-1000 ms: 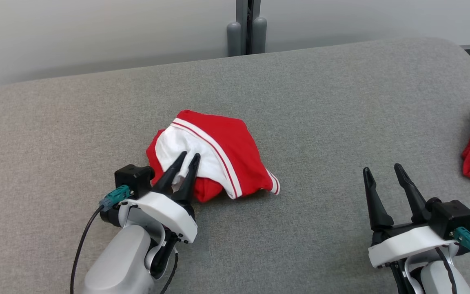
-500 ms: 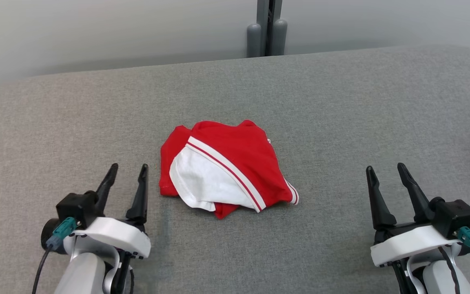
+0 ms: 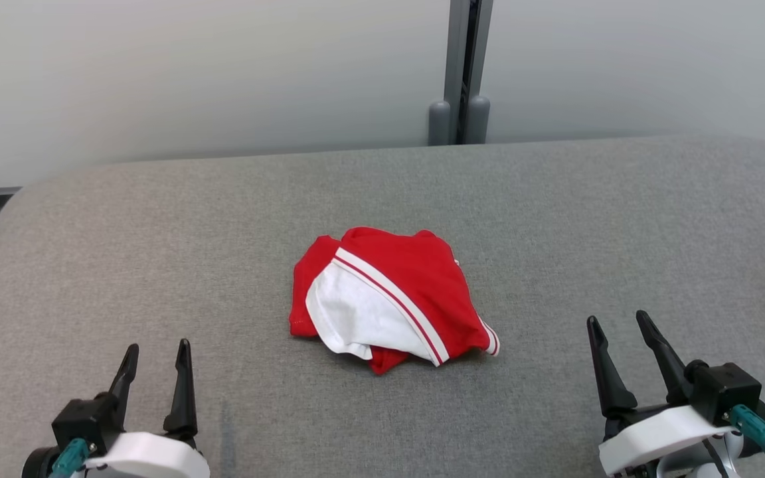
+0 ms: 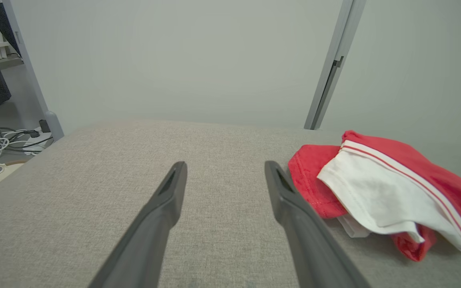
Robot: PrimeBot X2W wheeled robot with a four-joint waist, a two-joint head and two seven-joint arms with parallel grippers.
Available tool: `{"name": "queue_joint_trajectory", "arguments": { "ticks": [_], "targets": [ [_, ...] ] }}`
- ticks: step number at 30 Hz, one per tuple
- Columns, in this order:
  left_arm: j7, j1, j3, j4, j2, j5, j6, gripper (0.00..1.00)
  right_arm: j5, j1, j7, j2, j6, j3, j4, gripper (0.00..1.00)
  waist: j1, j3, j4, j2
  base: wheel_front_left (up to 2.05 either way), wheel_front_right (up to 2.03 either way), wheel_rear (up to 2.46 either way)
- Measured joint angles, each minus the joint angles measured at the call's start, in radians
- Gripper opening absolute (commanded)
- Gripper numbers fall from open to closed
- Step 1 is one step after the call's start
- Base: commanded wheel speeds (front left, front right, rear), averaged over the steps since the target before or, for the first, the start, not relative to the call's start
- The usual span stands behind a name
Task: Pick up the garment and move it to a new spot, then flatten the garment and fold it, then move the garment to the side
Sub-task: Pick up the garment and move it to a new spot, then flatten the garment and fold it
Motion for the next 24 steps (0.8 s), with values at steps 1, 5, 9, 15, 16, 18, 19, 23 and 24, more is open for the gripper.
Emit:
{"name": "queue_joint_trajectory", "arguments": {
  "ticks": [1,5,9,15,16,18,19,23,24],
  "targets": [
    [0.000,0.011,0.000,-0.006,-0.001,0.006,0.001,1.00,-0.002,0.007,0.000,0.000,0.000,-0.001,0.000,1.00,0.0000,-0.008,0.004,0.0000,0.00,0.00,0.00],
    [0.000,0.035,-0.009,-0.025,-0.002,0.010,0.011,1.00,0.002,0.020,0.000,0.001,0.000,-0.004,-0.002,1.00,0.0000,-0.026,0.015,0.0000,0.00,0.00,0.00],
    [0.000,0.060,-0.037,-0.042,-0.004,0.001,0.027,1.00,0.013,0.035,0.000,-0.001,0.000,-0.013,-0.004,1.00,0.0000,-0.042,0.025,0.0000,0.00,0.00,0.00],
    [0.000,0.082,-0.050,-0.056,-0.003,0.001,0.050,1.00,0.013,0.057,0.000,0.000,0.000,-0.006,-0.001,1.00,0.0000,-0.061,0.032,0.0000,0.00,0.00,0.00],
    [0.000,0.084,-0.051,-0.058,-0.003,0.001,0.053,1.00,0.013,0.060,0.000,0.000,0.000,-0.003,-0.001,1.00,0.0000,-0.063,0.032,0.0000,0.00,0.00,0.00],
    [0.000,0.091,-0.053,-0.060,-0.004,-0.001,0.054,1.00,0.018,0.064,0.000,0.000,0.000,-0.002,0.000,1.00,0.0000,-0.067,0.034,0.0000,0.00,0.00,0.00],
    [0.000,0.094,-0.054,-0.060,-0.004,-0.003,0.058,1.00,0.019,0.065,0.000,0.000,0.000,0.000,0.001,1.00,0.0000,-0.067,0.035,0.0000,0.00,0.00,0.00],
    [0.000,0.095,-0.059,-0.064,-0.003,-0.008,0.058,1.00,0.019,0.066,0.000,0.000,0.000,0.005,0.000,1.00,-0.0001,-0.064,0.039,0.0000,0.00,0.00,0.00],
    [0.000,0.095,-0.063,-0.065,-0.003,-0.009,0.058,1.00,0.018,0.065,0.000,0.000,0.000,0.007,0.000,1.00,0.0000,-0.062,0.041,0.0000,0.00,0.00,0.00]
  ]
}}
